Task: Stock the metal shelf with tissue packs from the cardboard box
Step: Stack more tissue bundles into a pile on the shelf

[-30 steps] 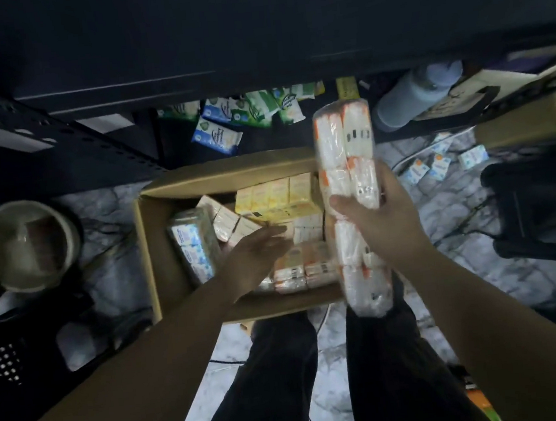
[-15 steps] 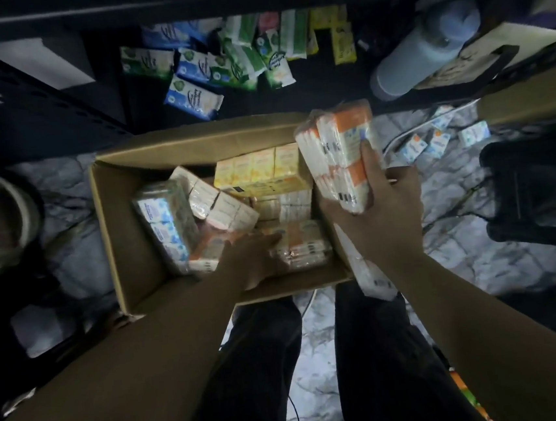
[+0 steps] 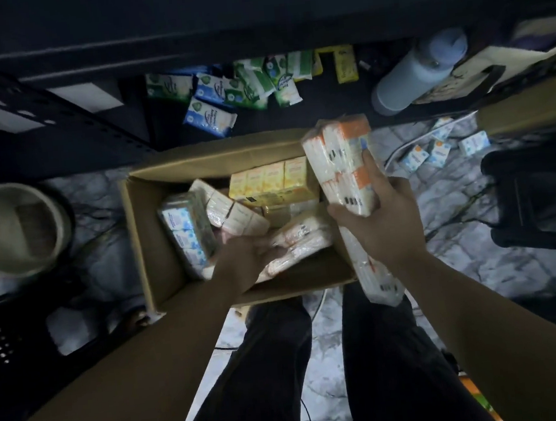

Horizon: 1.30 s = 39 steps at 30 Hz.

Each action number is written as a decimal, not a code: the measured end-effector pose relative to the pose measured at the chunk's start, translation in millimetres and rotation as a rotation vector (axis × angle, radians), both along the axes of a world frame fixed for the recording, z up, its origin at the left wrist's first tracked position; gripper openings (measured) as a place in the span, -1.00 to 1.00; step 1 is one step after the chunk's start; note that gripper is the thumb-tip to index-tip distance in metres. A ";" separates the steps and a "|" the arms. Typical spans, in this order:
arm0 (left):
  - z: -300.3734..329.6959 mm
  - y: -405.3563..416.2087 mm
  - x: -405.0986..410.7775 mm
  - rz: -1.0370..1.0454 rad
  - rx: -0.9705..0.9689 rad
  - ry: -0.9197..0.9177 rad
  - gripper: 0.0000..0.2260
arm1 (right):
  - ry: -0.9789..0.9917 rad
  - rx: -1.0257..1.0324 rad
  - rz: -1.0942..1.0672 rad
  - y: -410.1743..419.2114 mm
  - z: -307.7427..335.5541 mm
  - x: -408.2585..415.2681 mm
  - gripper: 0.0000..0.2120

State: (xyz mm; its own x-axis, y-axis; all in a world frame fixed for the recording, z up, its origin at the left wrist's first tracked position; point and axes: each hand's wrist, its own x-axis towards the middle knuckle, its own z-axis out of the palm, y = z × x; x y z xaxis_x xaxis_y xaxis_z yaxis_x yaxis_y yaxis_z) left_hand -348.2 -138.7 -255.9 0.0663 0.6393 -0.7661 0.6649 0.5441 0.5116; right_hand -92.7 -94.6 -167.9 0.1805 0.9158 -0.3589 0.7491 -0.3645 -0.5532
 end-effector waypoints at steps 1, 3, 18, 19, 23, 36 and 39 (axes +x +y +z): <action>15.9 5.5 -1.7 0.022 0.023 -0.008 -0.66 | 0.012 -0.008 -0.010 0.5 10.8 -2.3 -0.02; 50.0 12.6 -5.7 0.073 0.080 -0.033 -0.80 | 0.022 0.016 -0.013 2.7 33.2 -7.1 -0.02; 428.4 60.1 15.4 0.233 0.546 -0.379 -0.93 | 0.186 0.472 -0.061 18.8 375.5 13.4 -0.03; 455.8 65.0 20.8 0.253 0.586 -0.418 -0.92 | 0.189 0.517 -0.075 21.0 399.0 15.5 -0.03; 558.4 78.3 47.6 0.254 0.757 -0.577 -0.86 | 0.266 0.727 -0.152 25.4 488.1 18.2 -0.05; 769.4 116.6 132.0 0.053 1.138 -0.832 -0.64 | 0.576 1.152 -0.116 45.9 694.7 59.6 -0.17; 807.9 123.3 146.9 0.016 1.242 -0.838 -0.46 | 0.635 1.231 -0.062 47.9 734.6 65.8 -0.22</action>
State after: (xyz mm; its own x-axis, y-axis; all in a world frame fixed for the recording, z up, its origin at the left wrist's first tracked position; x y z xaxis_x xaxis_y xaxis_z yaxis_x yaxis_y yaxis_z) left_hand -201.4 -15.5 552.0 0.1862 0.8417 0.5069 -0.0491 -0.5073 0.8604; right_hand -27.0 -46.6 566.7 0.3441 0.6960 0.6302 0.2510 0.5785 -0.7761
